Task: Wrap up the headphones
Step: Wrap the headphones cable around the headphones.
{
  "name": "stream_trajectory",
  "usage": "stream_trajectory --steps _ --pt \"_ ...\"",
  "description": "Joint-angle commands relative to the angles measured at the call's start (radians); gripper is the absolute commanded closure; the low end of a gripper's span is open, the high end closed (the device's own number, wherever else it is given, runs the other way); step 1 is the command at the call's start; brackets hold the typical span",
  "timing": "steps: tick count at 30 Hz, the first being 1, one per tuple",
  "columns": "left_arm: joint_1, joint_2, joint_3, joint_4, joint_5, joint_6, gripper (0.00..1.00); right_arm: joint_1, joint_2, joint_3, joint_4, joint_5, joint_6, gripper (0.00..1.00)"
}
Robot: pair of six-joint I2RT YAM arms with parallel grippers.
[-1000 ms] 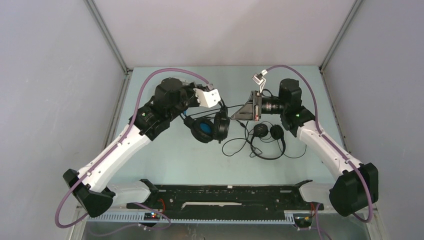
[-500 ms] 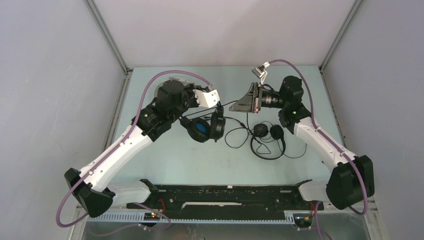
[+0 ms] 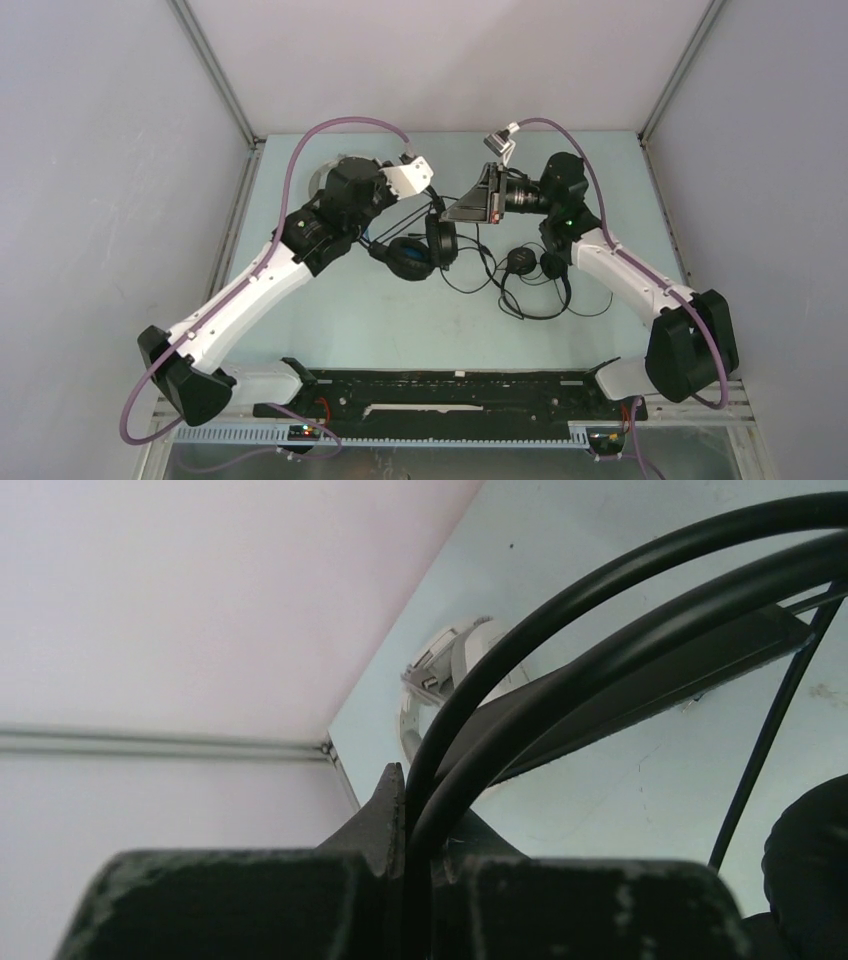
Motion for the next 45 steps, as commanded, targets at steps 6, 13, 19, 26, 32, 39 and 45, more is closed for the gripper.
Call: stream_trajectory --steps 6,13,19,26,32,39,45 --pt "0.008 0.019 0.144 -0.112 -0.204 -0.247 1.00 0.079 0.022 0.143 0.071 0.017 -0.014 0.85" --pt "0.004 0.104 0.289 -0.272 -0.253 -0.453 1.00 0.156 0.060 0.196 0.035 0.048 -0.052 0.82" --pt "0.004 0.113 0.331 -0.272 -0.308 -0.619 1.00 0.200 0.050 0.243 -0.159 0.127 -0.233 0.82" --pt "0.006 0.103 0.363 -0.239 -0.395 -0.770 1.00 0.225 0.010 0.260 -0.327 0.241 -0.441 0.79" --pt "0.006 0.111 0.400 -0.245 -0.402 -0.864 1.00 0.249 0.010 0.260 -0.354 0.271 -0.497 0.75" --pt "0.013 0.091 0.389 -0.220 -0.387 -0.945 1.00 0.303 0.010 0.273 -0.413 0.342 -0.590 0.75" --pt "0.029 0.053 0.333 -0.161 -0.361 -0.990 1.00 0.361 0.003 0.300 -0.483 0.424 -0.715 0.88"
